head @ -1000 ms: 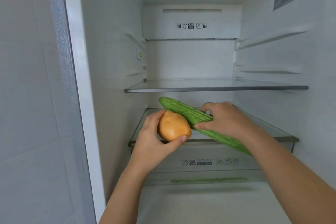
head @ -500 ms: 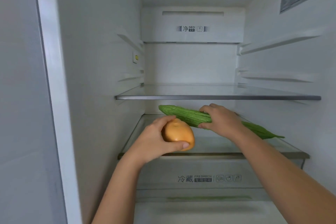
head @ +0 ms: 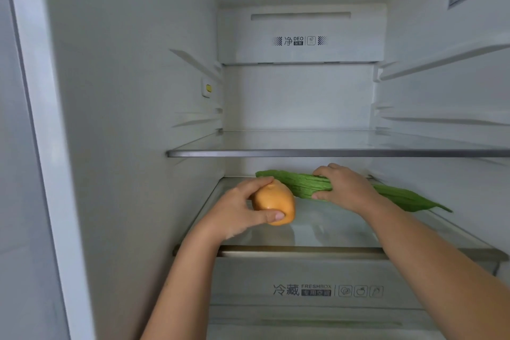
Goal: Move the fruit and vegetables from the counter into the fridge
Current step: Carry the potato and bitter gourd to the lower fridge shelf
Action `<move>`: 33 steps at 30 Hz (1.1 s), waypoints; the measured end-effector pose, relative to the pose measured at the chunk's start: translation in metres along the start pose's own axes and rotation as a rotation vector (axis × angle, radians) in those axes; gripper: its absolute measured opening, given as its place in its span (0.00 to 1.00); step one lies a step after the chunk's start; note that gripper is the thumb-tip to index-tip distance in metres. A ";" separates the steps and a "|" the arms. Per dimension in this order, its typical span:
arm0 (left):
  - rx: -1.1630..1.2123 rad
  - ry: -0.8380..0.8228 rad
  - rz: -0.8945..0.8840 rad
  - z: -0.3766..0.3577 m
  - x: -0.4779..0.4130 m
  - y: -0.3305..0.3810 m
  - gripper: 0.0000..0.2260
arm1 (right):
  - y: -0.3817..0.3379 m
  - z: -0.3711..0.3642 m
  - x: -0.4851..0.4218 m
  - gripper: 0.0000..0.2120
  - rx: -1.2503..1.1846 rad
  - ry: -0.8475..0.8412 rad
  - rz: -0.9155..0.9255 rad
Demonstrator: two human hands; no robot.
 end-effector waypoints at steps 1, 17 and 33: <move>0.012 0.003 -0.009 0.000 0.000 0.000 0.27 | 0.000 0.000 0.000 0.25 -0.001 0.003 0.001; 0.032 0.050 0.023 0.005 0.004 -0.005 0.33 | 0.002 0.003 0.004 0.27 0.052 0.054 -0.005; -0.343 0.182 -0.071 0.013 0.028 0.026 0.32 | 0.004 0.022 0.017 0.26 0.075 0.139 -0.008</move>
Point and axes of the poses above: each hand's wrist, its own x-axis away from the middle knuckle, its own z-axis out of the back of the hand, y = z × x, the point moved 10 cm from there along -x, towards the middle knuckle, and after that the axes turned 11 degrees about x, right-handed, at the moved point
